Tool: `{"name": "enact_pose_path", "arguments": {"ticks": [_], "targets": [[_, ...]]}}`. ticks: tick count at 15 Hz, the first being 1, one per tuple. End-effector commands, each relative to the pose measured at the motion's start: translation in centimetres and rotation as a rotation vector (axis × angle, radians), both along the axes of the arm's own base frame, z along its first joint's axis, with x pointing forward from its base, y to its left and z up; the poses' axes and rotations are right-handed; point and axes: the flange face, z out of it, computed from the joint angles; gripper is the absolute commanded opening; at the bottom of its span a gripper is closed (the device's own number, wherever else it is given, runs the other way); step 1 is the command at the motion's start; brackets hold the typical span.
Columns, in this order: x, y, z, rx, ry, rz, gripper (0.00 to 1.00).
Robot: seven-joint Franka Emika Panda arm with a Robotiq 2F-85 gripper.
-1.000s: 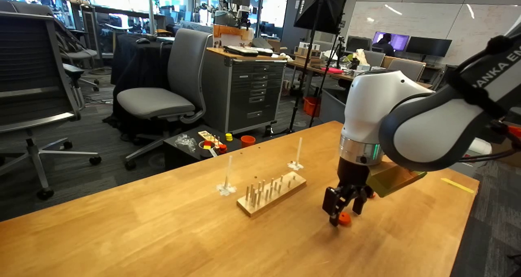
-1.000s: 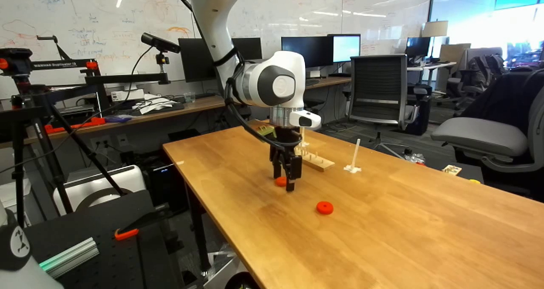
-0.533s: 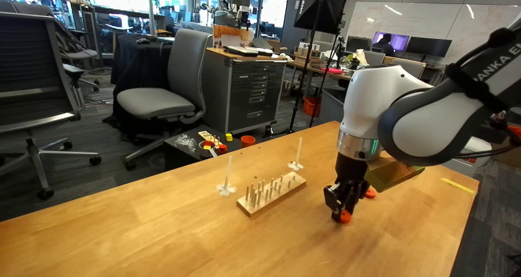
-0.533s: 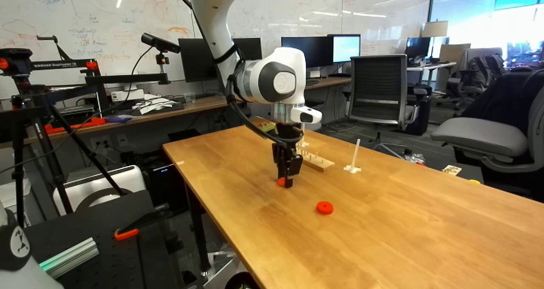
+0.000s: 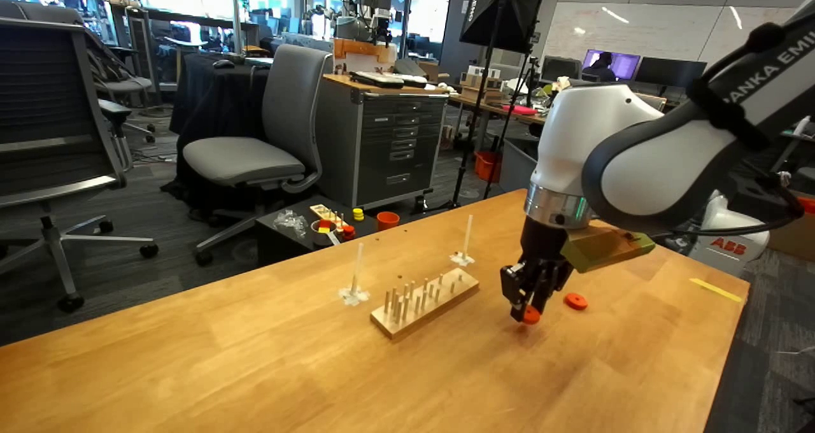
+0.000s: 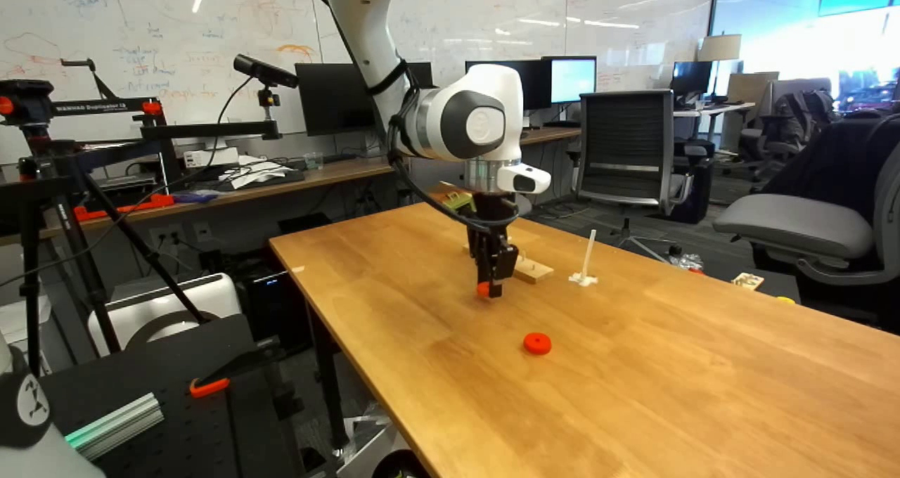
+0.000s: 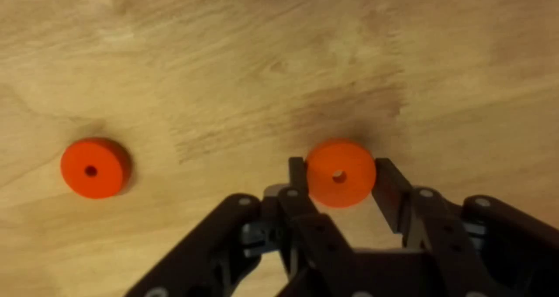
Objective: Put the left orange object on the wooden board
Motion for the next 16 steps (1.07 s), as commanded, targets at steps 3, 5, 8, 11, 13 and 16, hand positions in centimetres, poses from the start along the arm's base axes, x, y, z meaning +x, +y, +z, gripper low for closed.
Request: {"name": "enact_pose_path", "arguments": {"ticks": [3, 5, 8, 11, 13, 16], "targets": [[5.0, -0.4, 6.7, 0.031, -0.113, -0.005, 0.18], [6.5, 0.3, 8.1, 0.038, -0.145, 0.004, 0.18], [8.1, 1.7, 8.7, 0.053, -0.163, 0.017, 0.18], [8.8, 2.8, 8.3, 0.072, -0.162, 0.024, 0.18], [9.1, 3.4, 7.5, 0.079, -0.151, 0.025, 0.18], [9.3, 4.0, 6.0, 0.085, -0.13, 0.028, 0.18]]}}
